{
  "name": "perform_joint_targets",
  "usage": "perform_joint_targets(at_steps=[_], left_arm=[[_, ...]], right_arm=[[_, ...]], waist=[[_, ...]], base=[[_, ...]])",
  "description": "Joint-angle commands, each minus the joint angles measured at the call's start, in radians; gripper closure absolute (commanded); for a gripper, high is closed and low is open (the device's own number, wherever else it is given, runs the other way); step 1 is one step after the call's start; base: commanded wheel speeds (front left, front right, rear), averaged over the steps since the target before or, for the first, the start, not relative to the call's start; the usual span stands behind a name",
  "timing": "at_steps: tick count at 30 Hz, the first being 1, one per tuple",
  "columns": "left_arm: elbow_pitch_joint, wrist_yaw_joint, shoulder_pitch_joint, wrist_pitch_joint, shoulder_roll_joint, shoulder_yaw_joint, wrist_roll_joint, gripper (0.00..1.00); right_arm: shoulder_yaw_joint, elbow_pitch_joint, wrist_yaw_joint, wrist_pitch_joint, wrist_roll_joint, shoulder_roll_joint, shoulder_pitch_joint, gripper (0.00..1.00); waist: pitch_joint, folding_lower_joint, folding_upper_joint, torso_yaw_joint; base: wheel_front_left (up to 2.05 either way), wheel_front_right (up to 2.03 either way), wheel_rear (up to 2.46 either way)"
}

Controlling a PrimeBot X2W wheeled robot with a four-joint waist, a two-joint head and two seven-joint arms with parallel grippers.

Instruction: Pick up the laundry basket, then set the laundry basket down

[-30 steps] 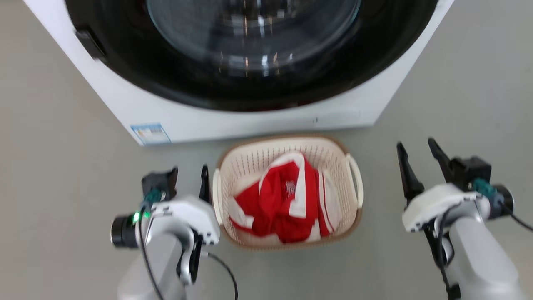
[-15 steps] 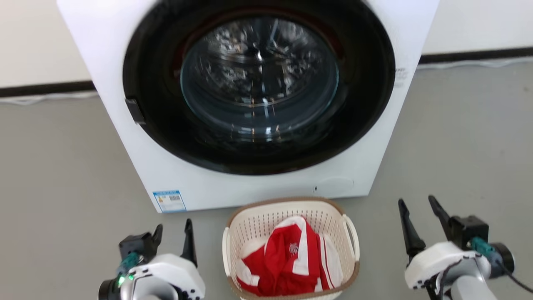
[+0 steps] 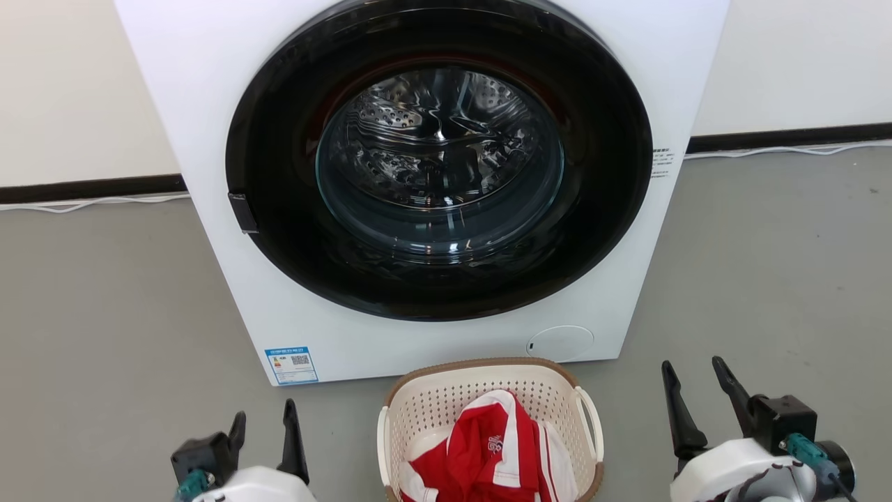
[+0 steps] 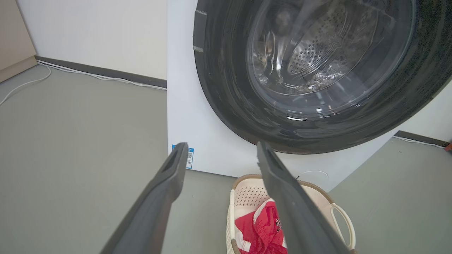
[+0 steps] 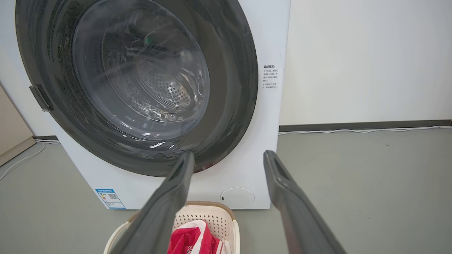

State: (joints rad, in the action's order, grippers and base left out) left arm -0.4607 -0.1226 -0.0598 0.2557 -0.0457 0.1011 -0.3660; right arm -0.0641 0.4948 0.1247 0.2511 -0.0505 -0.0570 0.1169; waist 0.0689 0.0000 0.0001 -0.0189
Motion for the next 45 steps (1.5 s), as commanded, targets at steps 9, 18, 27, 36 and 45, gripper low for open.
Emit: perform_joint_targets(at_steps=[9, 18, 27, 36, 45], left_arm=[[-0.049, 0.005, 0.039, -0.011, 0.011, -0.007, -0.028, 1.00], [-0.027, 0.024, 0.035, -0.037, 0.009, -0.022, -0.118, 1.00], [-0.007, 0.042, 0.029, -0.063, 0.008, -0.036, -0.207, 1.00], [0.012, 0.060, 0.022, -0.089, 0.007, -0.051, -0.296, 1.00], [0.032, 0.078, 0.016, -0.115, 0.006, -0.067, -0.386, 1.00]], right_arm=[[-0.006, 0.046, -0.001, -0.015, -0.033, 0.009, -0.038, 1.00], [-0.007, 0.021, 0.000, -0.040, -0.147, 0.009, -0.039, 1.00], [-0.008, -0.003, 0.000, -0.063, -0.260, 0.009, -0.039, 1.00], [-0.011, -0.024, 0.001, -0.088, -0.372, 0.009, -0.036, 1.00], [-0.015, -0.046, 0.001, -0.114, -0.484, 0.008, -0.034, 1.00]], waist=[[0.001, 0.0002, -0.0001, 0.001], [-0.005, 0.0002, -0.0001, 0.002], [-0.010, 0.0001, -0.0001, 0.003], [-0.016, 0.0001, -0.0001, 0.005], [-0.021, 0.0001, -0.0001, 0.006]], base=[[0.00, 0.00, 0.00], [0.00, 0.00, 0.00], [0.00, 0.00, 0.00], [0.00, 0.00, 0.00], [0.00, 0.00, 0.00]])
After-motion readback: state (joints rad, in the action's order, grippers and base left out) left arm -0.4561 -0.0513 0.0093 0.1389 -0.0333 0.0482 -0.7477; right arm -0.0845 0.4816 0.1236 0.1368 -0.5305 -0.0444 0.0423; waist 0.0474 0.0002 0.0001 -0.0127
